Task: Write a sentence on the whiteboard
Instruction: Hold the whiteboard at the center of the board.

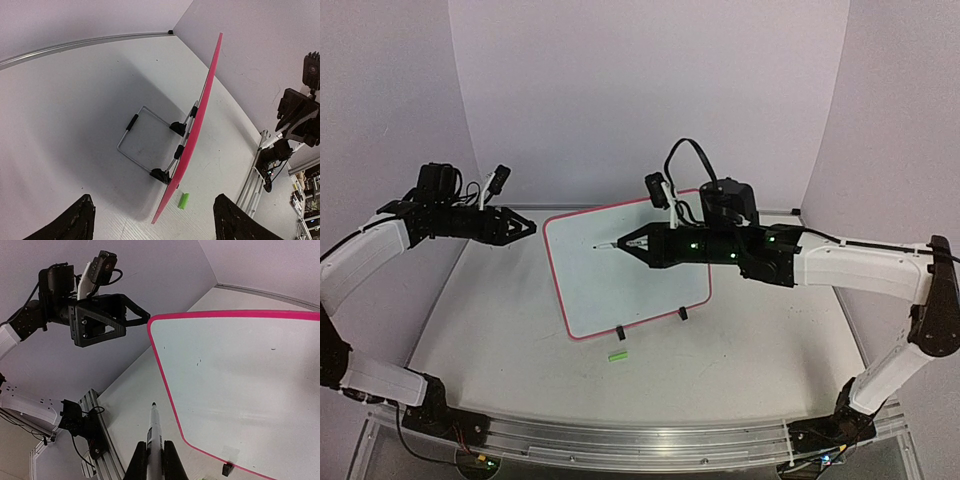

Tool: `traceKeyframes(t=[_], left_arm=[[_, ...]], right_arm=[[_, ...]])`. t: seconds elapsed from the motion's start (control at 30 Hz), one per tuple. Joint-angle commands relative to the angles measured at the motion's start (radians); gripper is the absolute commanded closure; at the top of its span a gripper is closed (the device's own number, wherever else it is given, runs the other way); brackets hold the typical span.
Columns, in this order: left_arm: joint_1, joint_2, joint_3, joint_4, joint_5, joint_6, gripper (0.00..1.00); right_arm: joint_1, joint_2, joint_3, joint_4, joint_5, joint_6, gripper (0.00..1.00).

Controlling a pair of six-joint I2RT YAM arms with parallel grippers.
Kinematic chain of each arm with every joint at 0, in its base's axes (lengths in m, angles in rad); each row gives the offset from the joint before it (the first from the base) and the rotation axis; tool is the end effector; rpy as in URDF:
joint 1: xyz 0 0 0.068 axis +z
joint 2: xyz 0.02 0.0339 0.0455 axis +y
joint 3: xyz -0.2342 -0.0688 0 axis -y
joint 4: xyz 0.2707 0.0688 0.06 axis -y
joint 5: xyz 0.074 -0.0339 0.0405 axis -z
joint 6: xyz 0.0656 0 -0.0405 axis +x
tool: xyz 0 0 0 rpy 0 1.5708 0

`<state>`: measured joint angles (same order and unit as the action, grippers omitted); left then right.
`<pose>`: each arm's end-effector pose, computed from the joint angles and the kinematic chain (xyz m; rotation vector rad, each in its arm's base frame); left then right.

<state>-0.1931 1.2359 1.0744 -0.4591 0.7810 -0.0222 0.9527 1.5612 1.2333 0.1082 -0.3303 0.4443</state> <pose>0.3032 -0.1063 0.2803 0.6210 2.0502 -0.9735 0.2296 0.3596 0.2877 -0.7449 1.8279 1.2579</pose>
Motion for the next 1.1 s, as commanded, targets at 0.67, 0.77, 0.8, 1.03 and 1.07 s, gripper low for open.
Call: traceKeyframes(t=[0.67, 0.77, 0.8, 1.03, 1.07], left_arm=[[-0.103, 0.1, 0.022, 0.042, 0.039, 0.13, 0.72], [-0.105, 0.099, 0.02, 0.042, 0.037, 0.136, 0.82], [-0.107, 0.1, 0.018, 0.041, 0.036, 0.139, 0.84], [-0.111, 0.1, 0.012, 0.025, 0.0, 0.171, 1.0], [-0.111, 0.098, 0.01, 0.025, -0.003, 0.176, 1.0]], right_arm=[[0.053, 0.235, 0.227, 0.085, 0.017, -0.034, 1.0], [0.055, 0.242, 0.23, 0.085, 0.026, -0.037, 1.0], [0.055, 0.245, 0.231, 0.085, 0.029, -0.038, 1.0], [0.055, 0.255, 0.239, 0.085, 0.034, -0.048, 1.0], [0.056, 0.254, 0.239, 0.085, 0.037, -0.05, 1.0]])
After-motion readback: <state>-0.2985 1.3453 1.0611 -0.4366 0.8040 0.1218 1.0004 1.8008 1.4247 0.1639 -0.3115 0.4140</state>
